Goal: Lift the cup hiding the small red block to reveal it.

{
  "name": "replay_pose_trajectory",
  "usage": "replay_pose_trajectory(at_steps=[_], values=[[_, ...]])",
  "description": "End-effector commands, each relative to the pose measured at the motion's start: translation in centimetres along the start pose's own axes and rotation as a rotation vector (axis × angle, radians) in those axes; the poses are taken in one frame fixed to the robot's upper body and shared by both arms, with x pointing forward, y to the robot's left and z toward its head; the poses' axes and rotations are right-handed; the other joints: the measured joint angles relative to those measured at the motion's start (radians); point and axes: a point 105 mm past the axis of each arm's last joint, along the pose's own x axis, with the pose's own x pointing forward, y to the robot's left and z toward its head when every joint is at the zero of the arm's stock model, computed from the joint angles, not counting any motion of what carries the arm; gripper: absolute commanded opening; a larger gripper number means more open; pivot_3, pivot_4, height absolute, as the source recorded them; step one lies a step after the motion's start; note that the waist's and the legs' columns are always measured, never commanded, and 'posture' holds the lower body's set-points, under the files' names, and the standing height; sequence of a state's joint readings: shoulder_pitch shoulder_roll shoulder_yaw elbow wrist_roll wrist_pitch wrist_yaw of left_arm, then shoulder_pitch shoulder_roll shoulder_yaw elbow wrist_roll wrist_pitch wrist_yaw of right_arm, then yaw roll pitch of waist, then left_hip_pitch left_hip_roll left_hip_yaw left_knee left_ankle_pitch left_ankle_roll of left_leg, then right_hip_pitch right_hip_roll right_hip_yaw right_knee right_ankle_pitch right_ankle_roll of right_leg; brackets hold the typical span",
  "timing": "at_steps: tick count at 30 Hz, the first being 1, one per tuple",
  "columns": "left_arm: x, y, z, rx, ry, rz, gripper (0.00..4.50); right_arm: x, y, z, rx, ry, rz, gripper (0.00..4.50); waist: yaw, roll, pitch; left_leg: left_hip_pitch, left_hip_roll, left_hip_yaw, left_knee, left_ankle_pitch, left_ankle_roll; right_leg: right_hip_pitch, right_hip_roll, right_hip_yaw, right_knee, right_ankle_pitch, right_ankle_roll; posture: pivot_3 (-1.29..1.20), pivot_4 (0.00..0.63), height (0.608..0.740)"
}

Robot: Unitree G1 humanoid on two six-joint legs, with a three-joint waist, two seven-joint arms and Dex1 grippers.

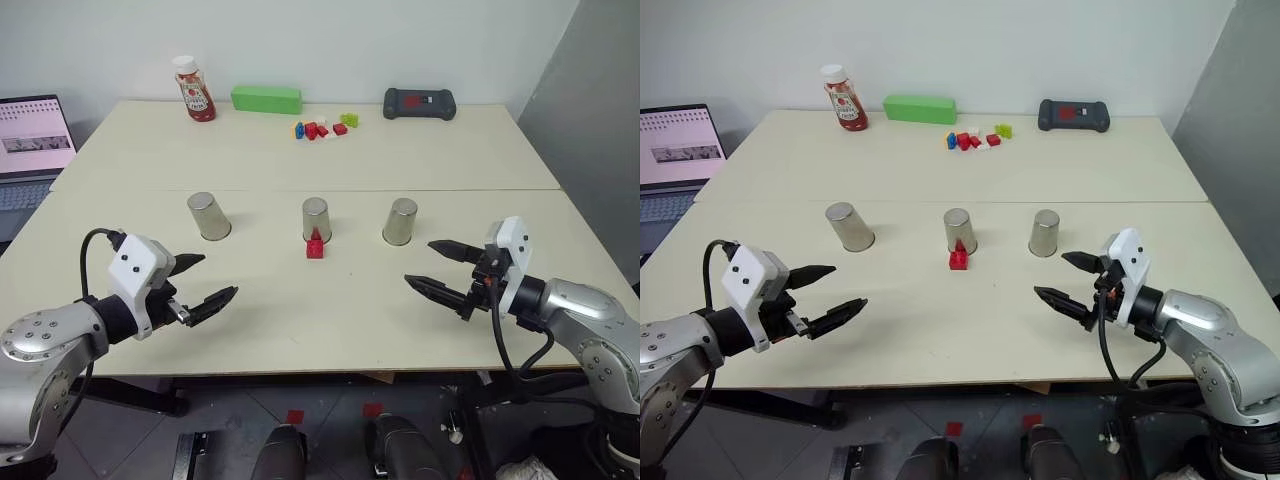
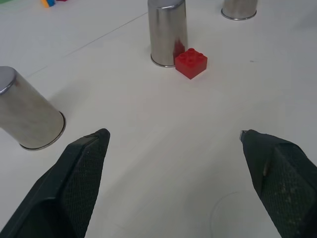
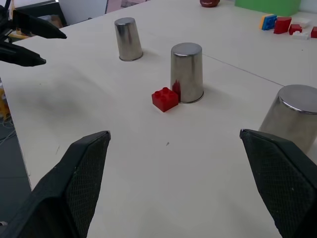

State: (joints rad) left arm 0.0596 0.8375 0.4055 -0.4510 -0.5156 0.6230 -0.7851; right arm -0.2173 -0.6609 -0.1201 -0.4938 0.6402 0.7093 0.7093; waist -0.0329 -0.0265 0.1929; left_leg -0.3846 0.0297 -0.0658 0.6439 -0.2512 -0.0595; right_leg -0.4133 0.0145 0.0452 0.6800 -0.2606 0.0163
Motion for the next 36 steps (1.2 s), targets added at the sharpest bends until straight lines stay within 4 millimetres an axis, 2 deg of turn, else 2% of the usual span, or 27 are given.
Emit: replay_pose_trajectory(at_steps=[1, 25, 36], values=[[-0.58, 0.71, 1.07, 0.035, -0.029, 0.033, 4.50, -0.13, 0.24, 0.93, -0.030, -0.028, 0.005, 4.46, 0.000, 0.000, 0.000, 0.000, 0.000, 0.000, 0.000, 0.000, 0.000, 0.000, 0.000, 0.000, 0.000, 0.000, 0.000, 0.00, 0.150, 0.740], [-0.51, 0.41, 1.10, 0.031, 0.027, 0.032, 4.50, 0.09, 0.72, 0.58, -0.021, -0.021, 0.059, 4.46, 0.000, 0.000, 0.000, 0.000, 0.000, 0.000, 0.000, 0.000, 0.000, 0.000, 0.000, 0.000, 0.000, 0.000, 0.000, 0.00, 0.150, 0.740], [-0.70, 0.09, 1.52, 0.029, -0.027, 0.026, 4.50, -0.03, 1.03, 0.49, -0.005, -0.024, 0.070, 4.46, 0.000, 0.000, 0.000, 0.000, 0.000, 0.000, 0.000, 0.000, 0.000, 0.000, 0.000, 0.000, 0.000, 0.000, 0.000, 0.00, 0.150, 0.740]])
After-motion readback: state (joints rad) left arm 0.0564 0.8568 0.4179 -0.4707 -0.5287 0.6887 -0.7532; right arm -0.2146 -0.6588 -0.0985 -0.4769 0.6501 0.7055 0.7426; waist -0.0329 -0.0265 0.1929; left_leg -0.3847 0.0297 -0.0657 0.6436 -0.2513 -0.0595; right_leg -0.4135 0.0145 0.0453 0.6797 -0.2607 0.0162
